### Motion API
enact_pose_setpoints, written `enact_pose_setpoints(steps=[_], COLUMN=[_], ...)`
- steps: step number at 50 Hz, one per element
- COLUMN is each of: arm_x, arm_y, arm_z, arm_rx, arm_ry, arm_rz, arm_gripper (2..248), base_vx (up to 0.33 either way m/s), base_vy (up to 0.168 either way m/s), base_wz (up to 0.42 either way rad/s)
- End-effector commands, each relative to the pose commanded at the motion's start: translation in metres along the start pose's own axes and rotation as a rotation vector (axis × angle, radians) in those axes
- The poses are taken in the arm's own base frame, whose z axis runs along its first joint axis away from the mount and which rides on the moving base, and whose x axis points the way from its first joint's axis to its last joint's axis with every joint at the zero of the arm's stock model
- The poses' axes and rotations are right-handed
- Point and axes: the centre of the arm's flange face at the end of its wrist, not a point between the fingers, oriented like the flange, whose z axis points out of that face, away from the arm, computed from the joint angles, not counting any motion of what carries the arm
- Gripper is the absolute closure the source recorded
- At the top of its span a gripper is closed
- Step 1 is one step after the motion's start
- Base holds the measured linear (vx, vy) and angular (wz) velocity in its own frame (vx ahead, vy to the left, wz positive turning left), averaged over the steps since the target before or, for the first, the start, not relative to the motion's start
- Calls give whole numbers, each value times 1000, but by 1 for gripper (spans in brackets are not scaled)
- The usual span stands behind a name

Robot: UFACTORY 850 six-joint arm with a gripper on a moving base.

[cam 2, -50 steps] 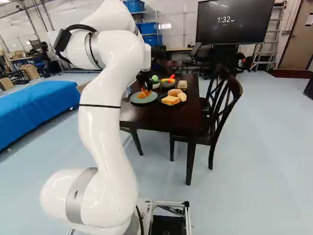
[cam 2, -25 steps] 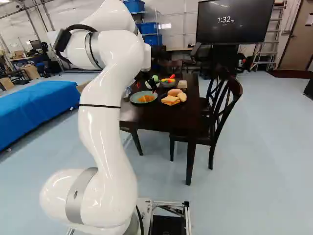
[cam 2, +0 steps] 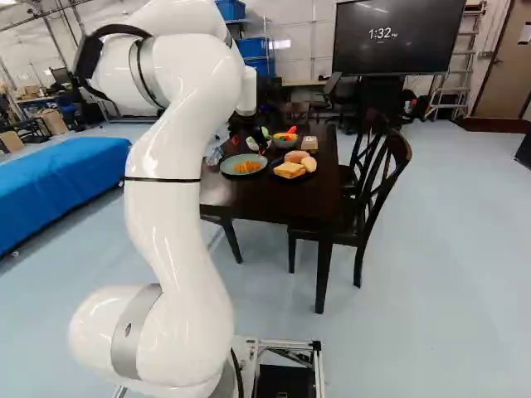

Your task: Move the croissant to the empty plate

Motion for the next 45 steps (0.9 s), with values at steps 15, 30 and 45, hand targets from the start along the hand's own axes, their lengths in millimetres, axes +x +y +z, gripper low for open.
enact_pose_setpoints(steps=[15,30,45], arm_x=[-17,-38,-60], arm_y=[10,16,26], arm_z=[-35,-66,-78], arm_rx=[-1,1,-8], arm_ry=[8,13,-2], arm_rz=[9,10,15], arm_gripper=[3,3,3], base_vx=[0,0,0], base_vy=[0,0,0], base_wz=[0,0,0])
